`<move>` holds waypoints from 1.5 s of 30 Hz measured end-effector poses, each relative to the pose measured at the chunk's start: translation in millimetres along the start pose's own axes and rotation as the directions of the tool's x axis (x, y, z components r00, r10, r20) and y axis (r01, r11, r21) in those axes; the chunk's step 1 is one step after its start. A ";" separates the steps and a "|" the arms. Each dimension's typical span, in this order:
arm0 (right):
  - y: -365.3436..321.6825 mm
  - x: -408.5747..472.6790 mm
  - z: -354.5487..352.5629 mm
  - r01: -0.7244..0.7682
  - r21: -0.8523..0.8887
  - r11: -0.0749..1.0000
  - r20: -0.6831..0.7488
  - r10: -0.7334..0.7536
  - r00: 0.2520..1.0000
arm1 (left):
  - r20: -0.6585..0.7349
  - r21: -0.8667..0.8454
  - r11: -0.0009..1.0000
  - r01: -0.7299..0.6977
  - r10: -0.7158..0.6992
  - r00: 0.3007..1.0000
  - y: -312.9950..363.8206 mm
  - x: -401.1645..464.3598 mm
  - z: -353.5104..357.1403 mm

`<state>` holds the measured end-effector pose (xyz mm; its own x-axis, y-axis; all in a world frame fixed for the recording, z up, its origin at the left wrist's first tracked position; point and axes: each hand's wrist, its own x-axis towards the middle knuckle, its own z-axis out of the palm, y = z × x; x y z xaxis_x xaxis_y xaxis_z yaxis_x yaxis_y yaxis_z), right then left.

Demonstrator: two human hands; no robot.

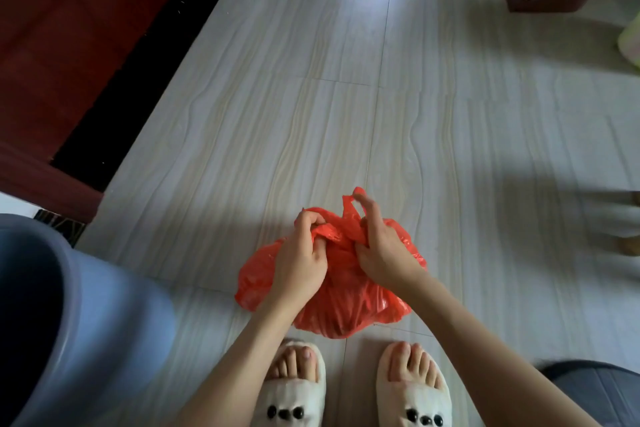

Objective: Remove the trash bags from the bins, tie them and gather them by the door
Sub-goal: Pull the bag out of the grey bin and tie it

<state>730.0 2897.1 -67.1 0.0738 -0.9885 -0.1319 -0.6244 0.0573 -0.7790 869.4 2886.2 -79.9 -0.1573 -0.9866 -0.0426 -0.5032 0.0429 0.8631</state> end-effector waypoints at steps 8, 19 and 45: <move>0.5 -5.0 4.4 0.134 0.000 0.991 0.059 -0.134 0.989 | -0.011 -0.198 0.968 0.152 -0.157 0.988 6.1 10.2 -11.6; 3.4 4.4 -12.7 -0.604 0.750 0.269 0.558 0.231 0.797 | 0.110 0.151 0.960 -0.234 0.219 0.969 2.8 -0.1 -13.9; 21.7 -14.0 -2.1 0.136 -0.082 0.987 -0.267 -0.153 0.952 | 0.143 -0.808 0.478 0.345 -0.409 0.901 6.5 5.4 -20.0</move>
<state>713.8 2911.9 -81.0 -0.0418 -0.9867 0.1571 -0.6703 -0.0889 -0.7367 882.3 2878.1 -64.5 -0.0575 -0.8844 -0.4631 0.3920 -0.4467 0.8043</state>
